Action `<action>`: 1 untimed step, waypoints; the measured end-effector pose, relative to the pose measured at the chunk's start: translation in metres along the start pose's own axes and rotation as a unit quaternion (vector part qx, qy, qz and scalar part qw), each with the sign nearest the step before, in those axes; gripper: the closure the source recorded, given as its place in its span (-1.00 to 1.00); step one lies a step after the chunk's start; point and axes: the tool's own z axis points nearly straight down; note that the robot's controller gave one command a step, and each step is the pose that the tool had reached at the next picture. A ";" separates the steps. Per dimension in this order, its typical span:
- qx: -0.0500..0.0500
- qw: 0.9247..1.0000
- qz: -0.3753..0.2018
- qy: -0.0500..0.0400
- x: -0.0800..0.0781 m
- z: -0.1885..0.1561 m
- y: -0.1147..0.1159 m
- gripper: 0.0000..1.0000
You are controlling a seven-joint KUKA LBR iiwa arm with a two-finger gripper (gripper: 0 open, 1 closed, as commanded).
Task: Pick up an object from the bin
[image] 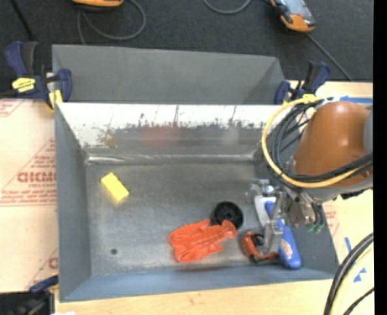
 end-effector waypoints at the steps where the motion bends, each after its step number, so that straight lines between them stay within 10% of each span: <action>1: 0.001 1.000 -0.001 -0.004 -0.002 -0.004 0.000 -1.00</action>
Offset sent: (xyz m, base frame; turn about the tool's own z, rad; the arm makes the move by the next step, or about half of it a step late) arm 0.0240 0.0535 -0.0680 -0.0814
